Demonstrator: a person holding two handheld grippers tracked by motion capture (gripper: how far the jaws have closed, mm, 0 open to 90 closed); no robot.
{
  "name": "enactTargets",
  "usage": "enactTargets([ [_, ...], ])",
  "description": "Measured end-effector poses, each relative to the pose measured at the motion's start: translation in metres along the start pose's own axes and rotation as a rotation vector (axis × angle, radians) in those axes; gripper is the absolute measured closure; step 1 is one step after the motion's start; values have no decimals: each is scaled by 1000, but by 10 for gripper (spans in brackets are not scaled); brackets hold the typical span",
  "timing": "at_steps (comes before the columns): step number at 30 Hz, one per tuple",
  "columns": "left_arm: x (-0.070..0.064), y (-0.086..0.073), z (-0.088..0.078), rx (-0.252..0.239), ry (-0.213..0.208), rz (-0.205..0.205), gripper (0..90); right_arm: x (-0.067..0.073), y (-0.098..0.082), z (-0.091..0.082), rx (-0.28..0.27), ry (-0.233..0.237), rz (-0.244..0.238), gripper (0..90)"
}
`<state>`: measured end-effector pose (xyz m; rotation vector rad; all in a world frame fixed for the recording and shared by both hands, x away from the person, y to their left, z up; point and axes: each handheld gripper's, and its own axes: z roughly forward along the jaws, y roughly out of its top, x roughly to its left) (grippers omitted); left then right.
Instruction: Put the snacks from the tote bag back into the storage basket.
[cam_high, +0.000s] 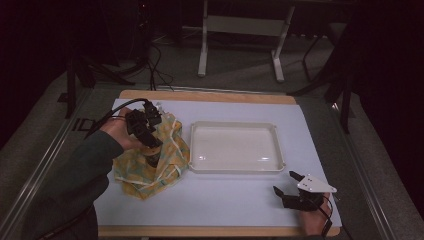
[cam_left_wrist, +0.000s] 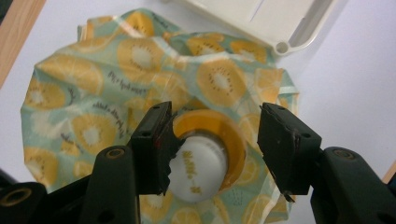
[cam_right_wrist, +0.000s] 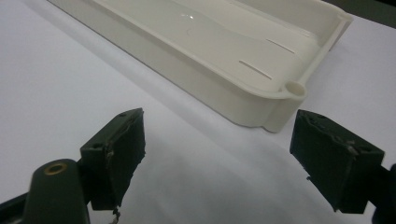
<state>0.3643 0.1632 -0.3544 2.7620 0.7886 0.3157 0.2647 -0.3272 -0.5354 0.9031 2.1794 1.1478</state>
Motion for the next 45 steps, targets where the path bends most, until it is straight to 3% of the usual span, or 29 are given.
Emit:
enactTargets([
  [8,5,-7,1,18,3,-44,488,0,0,-1,-4,2,-6,176],
  [12,7,-10,1,32,-10,-61,499,0,0,0,-3,0,-10,177],
  [16,11,-13,6,73,-32,-106,528,1,0,0,-4,-1,-13,177],
  [20,15,-15,7,67,-57,-139,563,1,0,0,-4,-2,-15,177],
  [28,24,-17,7,64,-128,-75,586,1,0,0,-4,-2,-15,176],
  [35,22,-16,5,91,-145,33,587,1,0,0,-4,-1,-16,177],
  [39,25,-15,6,87,-155,-22,580,1,0,0,-4,-2,-15,176],
  [42,21,-13,3,77,-136,-71,557,1,0,0,-3,-1,-18,177],
  [45,19,-10,1,94,-123,-79,548,1,0,0,0,-2,-18,177],
])
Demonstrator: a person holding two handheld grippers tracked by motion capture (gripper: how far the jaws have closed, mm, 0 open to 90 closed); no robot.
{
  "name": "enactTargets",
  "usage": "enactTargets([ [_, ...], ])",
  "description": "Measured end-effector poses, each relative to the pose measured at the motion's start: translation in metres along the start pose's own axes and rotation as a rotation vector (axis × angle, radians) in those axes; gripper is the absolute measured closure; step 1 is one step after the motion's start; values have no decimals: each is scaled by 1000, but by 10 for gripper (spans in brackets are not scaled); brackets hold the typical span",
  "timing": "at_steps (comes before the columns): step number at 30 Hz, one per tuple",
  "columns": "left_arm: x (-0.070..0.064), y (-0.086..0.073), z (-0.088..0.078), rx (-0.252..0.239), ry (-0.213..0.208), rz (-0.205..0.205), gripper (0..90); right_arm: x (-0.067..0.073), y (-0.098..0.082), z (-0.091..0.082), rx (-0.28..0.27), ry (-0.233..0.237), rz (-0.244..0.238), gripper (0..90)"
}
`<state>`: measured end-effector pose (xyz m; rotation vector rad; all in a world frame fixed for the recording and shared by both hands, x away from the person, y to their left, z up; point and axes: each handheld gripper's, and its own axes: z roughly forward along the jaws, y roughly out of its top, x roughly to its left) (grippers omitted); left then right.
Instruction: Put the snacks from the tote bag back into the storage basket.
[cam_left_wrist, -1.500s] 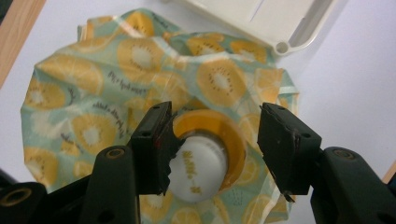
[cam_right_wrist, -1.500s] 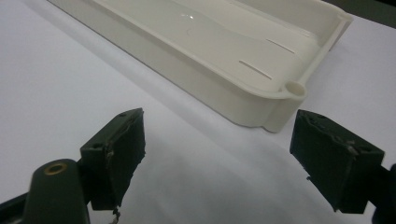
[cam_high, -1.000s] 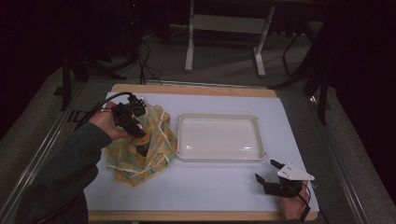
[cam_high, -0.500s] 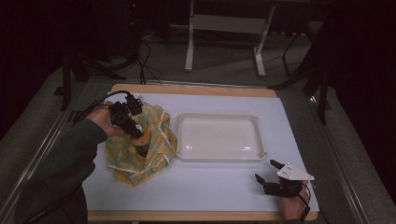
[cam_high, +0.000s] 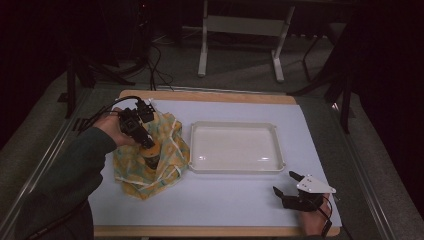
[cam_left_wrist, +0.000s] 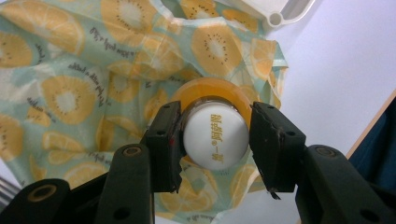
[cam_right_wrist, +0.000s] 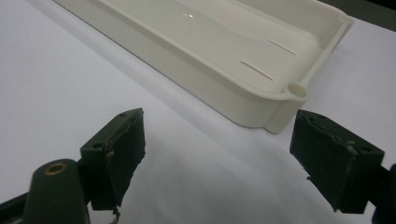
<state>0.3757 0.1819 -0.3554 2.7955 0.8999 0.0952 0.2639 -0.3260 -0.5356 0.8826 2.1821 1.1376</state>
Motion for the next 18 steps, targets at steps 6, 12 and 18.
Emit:
enactTargets([
  [6,-4,4,5,38,25,-3,542,0,0,0,-1,0,1,177],
  [12,-2,3,6,50,19,-18,572,0,0,0,0,0,1,177],
  [18,-2,1,7,44,6,-19,579,0,0,0,-2,-1,-3,177],
])
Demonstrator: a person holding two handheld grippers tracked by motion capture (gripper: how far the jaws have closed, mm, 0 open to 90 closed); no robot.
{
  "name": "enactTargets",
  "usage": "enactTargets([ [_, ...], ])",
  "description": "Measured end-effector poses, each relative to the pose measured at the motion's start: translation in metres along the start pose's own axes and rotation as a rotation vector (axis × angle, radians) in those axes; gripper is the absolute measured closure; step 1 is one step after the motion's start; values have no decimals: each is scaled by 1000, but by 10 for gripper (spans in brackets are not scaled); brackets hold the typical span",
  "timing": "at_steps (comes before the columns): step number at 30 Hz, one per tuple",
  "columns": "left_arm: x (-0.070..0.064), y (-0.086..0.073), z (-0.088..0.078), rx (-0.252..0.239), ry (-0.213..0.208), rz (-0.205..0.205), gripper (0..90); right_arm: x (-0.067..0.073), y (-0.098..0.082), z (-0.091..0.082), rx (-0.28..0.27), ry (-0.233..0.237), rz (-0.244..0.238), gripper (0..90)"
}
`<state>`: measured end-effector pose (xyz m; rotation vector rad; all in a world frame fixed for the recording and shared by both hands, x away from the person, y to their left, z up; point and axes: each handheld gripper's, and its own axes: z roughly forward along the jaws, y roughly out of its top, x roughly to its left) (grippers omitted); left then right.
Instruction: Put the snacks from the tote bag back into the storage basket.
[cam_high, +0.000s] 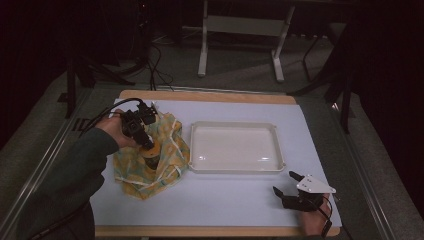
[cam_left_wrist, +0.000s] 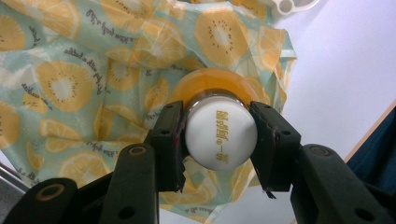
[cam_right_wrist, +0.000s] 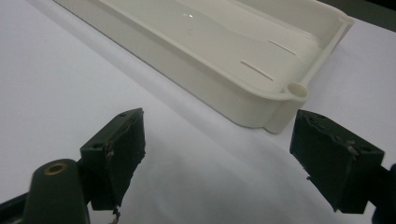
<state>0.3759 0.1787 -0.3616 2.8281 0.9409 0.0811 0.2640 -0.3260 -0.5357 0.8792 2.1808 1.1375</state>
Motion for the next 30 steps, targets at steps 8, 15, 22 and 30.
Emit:
enactTargets([
  [8,-1,1,-1,17,-7,46,583,0,0,0,0,0,0,177],
  [15,3,1,-1,4,-21,113,585,0,0,0,-1,0,0,177],
  [22,-2,0,-5,-15,11,167,587,0,0,0,1,-1,-5,177],
  [30,-1,-1,-19,-20,16,178,587,1,0,0,3,-1,-4,177],
])
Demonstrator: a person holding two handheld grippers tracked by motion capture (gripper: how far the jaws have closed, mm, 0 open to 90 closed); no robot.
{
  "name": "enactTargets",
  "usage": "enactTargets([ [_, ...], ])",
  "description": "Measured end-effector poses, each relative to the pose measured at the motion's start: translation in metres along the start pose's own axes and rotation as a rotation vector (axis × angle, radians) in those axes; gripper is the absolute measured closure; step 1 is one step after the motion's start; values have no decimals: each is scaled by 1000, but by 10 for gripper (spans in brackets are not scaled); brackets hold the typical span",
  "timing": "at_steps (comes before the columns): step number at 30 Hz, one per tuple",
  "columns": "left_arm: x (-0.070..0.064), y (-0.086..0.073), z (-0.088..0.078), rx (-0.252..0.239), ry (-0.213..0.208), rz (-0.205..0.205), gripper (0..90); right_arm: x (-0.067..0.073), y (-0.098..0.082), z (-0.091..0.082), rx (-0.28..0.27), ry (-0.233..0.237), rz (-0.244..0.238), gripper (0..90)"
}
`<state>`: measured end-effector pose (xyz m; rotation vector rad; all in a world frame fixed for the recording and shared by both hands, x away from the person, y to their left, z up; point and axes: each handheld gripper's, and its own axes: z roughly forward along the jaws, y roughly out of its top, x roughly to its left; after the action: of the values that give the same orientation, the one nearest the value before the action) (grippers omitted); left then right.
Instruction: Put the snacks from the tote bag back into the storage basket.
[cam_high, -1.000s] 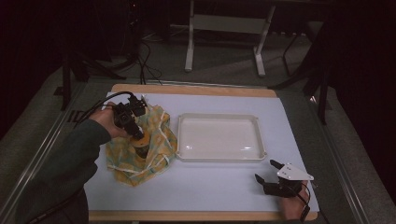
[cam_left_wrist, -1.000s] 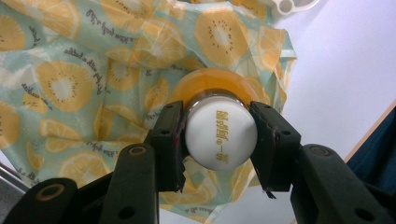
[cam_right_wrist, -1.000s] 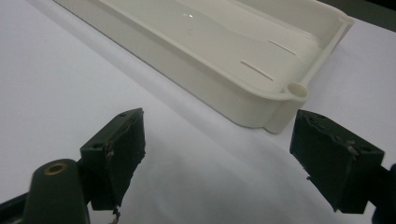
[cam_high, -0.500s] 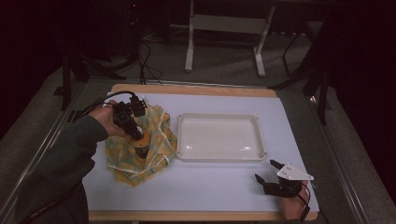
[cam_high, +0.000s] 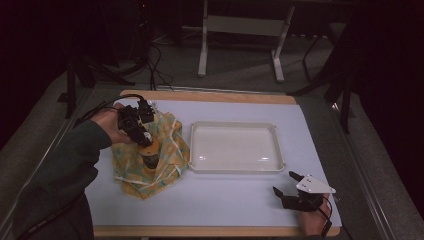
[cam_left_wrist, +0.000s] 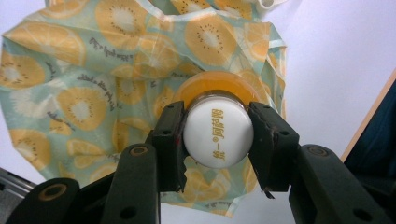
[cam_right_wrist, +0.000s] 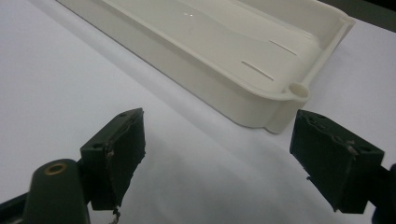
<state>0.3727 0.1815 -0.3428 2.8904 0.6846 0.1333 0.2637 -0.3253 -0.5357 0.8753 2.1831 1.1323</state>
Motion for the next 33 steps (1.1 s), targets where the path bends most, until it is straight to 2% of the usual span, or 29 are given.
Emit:
enactTargets([
  [6,-2,1,-10,6,8,10,587,0,0,0,-2,0,-1,177],
  [7,-2,2,-15,6,-1,22,587,0,0,0,-2,0,-2,177],
  [12,-1,3,-23,8,-18,23,587,0,0,0,1,1,0,178],
  [24,-10,10,-47,21,11,71,588,0,0,0,1,1,-2,178],
  [33,-19,24,-61,12,26,102,588,0,0,0,0,1,-2,178],
])
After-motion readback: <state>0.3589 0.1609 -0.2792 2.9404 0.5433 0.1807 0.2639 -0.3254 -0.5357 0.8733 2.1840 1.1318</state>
